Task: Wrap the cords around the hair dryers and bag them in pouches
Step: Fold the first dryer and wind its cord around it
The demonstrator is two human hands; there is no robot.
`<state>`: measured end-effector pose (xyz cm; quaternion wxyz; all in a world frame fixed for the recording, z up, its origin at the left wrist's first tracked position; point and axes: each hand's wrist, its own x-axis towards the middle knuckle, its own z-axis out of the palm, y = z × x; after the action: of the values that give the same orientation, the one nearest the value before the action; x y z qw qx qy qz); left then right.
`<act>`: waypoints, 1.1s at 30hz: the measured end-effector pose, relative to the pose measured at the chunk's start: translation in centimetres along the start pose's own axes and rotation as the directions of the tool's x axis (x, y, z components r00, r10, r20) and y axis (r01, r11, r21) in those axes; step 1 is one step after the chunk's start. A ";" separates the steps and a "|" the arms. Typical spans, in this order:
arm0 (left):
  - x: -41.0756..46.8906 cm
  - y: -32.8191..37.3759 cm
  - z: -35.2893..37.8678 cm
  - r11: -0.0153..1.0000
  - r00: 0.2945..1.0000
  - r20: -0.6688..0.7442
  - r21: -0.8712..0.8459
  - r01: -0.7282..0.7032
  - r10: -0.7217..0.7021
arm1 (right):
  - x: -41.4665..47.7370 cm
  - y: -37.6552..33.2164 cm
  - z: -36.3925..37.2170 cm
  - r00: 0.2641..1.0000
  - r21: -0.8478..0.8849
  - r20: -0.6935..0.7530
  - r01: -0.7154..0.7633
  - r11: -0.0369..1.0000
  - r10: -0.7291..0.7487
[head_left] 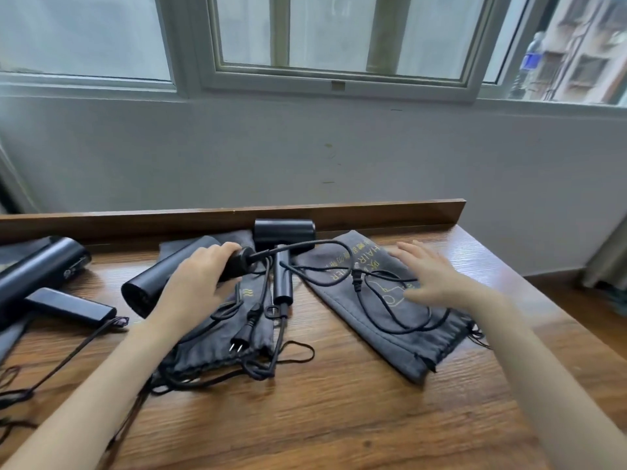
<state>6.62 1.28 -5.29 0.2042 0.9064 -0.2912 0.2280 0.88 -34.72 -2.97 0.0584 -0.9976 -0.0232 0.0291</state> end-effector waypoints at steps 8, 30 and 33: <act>1.2 5.0 -1.0 0.997 0.995 -0.100 -0.077 -0.004 -0.004 | 0.6 -9.4 0.6 0.964 0.887 -0.265 0.237 0.396 0.017; 0.1 1.2 -6.5 0.900 0.898 -0.170 -0.244 0.360 -0.405 | -3.3 2.8 -5.7 0.787 0.697 -0.515 0.154 0.701 0.339; 0.0 1.1 -6.3 0.838 0.868 -0.169 -0.398 0.374 -0.468 | -3.6 3.1 -4.9 0.806 0.600 -0.494 0.045 0.798 0.326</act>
<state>4.04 3.61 0.09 0.4447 0.8589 -0.0898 0.2377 -2.29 -38.56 1.70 0.3642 -0.8896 0.0834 -0.2627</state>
